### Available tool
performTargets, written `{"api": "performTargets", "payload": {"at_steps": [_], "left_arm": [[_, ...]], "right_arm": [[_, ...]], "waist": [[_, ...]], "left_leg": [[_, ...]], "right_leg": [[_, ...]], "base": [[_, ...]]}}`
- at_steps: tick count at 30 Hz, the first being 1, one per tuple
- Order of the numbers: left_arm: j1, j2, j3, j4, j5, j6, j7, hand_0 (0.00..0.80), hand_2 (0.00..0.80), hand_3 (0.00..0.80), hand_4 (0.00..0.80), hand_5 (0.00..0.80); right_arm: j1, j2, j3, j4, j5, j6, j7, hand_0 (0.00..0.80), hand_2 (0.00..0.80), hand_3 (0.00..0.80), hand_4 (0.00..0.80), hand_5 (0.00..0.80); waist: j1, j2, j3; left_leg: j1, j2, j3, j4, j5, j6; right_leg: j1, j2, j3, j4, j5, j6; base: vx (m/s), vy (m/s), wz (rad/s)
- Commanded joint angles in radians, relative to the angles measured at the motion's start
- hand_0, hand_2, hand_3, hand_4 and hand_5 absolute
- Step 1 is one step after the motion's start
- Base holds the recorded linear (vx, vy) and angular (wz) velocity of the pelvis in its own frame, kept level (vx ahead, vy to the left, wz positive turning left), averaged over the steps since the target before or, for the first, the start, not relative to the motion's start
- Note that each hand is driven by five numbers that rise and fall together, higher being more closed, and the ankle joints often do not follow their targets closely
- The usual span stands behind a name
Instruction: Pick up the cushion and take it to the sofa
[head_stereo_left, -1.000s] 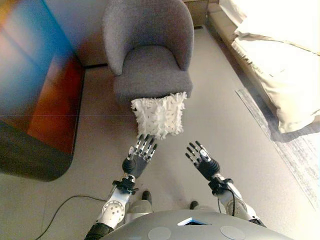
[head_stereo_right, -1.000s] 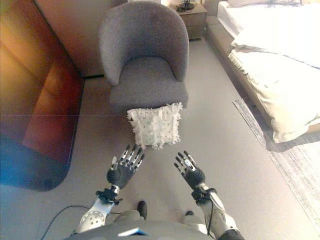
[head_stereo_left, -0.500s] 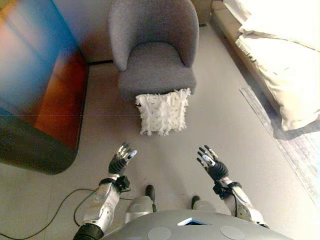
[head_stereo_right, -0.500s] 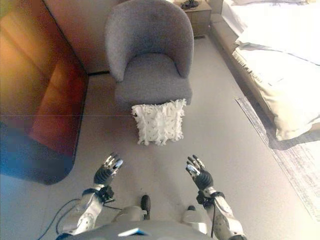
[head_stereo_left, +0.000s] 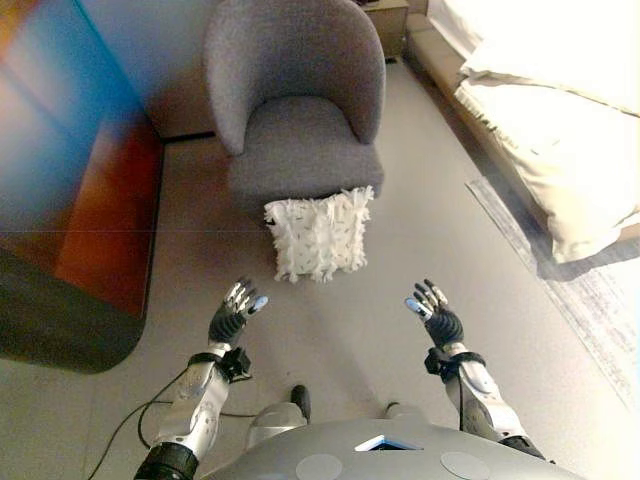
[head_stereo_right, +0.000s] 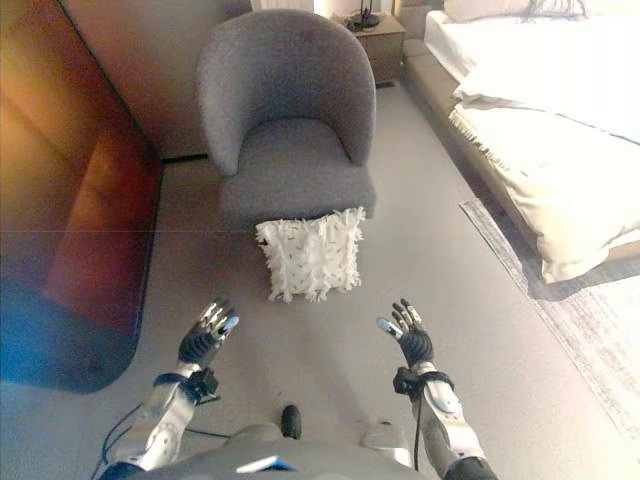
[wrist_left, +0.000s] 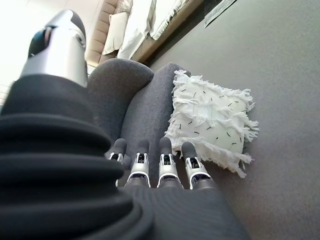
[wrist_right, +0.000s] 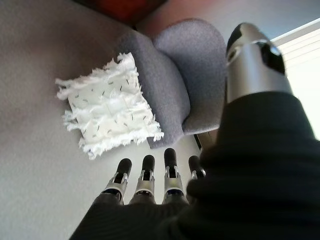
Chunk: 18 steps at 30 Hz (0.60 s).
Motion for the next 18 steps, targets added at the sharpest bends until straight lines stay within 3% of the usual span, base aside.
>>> {"api": "performTargets", "payload": {"at_steps": [1,4,8,10,12,16,18], "left_arm": [[-0.014,0.049,0.060,-0.065,-0.036,-0.012,-0.024,0.000,0.000,0.000,0.000,0.000],[-0.014,0.056,0.050,-0.086,-0.041,0.010,-0.013,0.000,0.000,0.000,0.000,0.000],[-0.022,0.057,0.022,-0.072,-0.040,-0.001,-0.001,0.000,0.000,0.000,0.000,0.000],[-0.018,0.058,0.017,-0.068,-0.040,0.002,-0.004,0.000,0.000,0.000,0.000,0.000],[-0.006,0.054,0.019,-0.072,-0.034,0.013,-0.010,0.000,0.000,0.000,0.000,0.000],[0.038,0.046,0.029,-0.092,-0.020,0.025,-0.033,0.000,0.000,0.000,0.000,0.000],[0.061,0.035,0.044,-0.093,-0.016,0.028,-0.026,0.000,0.000,0.000,0.000,0.000]], "right_arm": [[0.031,0.014,-0.013,-0.073,-0.030,-0.038,-0.022,0.000,0.000,0.000,0.000,0.000],[0.059,0.016,-0.027,-0.076,-0.001,-0.020,-0.013,0.000,0.000,0.000,0.000,0.000],[0.049,0.018,-0.032,-0.031,0.061,-0.036,0.001,0.000,0.000,0.000,0.000,0.000],[0.042,0.017,-0.036,-0.021,0.069,-0.027,-0.001,0.000,0.000,0.000,0.000,0.000],[0.042,0.015,-0.039,-0.021,0.075,-0.010,0.006,0.000,0.000,0.000,0.000,0.000],[0.063,0.020,-0.049,-0.015,0.059,0.009,0.041,0.000,0.000,0.000,0.000,0.000],[0.072,0.023,-0.054,-0.002,0.056,0.018,0.070,0.000,0.000,0.000,0.000,0.000]], "waist": [[-0.035,-0.029,-0.010],[-0.059,-0.044,-0.019],[-0.088,-0.079,-0.021],[-0.097,-0.089,-0.023],[-0.100,-0.095,-0.023],[-0.096,-0.112,-0.036],[-0.091,-0.110,-0.050]], "left_leg": [[0.056,-0.056,0.009,0.057,-0.101,0.069],[0.078,-0.068,-0.009,0.057,-0.119,0.060],[0.092,-0.104,-0.072,0.075,-0.174,0.055],[0.107,-0.119,-0.092,0.079,-0.191,0.059],[0.137,-0.123,-0.100,0.086,-0.216,0.064],[0.200,-0.120,-0.088,0.116,-0.288,0.068],[0.212,-0.112,-0.072,0.134,-0.286,0.071]], "right_leg": [[-0.096,-0.024,0.039,0.068,0.292,-0.023],[-0.100,0.007,0.058,-0.094,0.316,-0.004],[-0.111,0.058,0.116,-0.432,0.327,0.032],[-0.127,0.084,0.122,-0.526,0.346,0.043],[-0.145,0.098,0.092,-0.548,0.363,0.044],[-0.177,0.078,-0.010,-0.556,0.396,0.046],[-0.155,0.075,-0.045,-0.542,0.359,0.042]], "base": [[0.145,0.049,0.23],[0.205,-0.085,0.19],[0.271,-0.149,0.10],[0.368,-0.094,0.57],[0.431,-0.102,0.47],[0.500,-0.121,-0.03],[0.561,-0.179,0.01]]}}
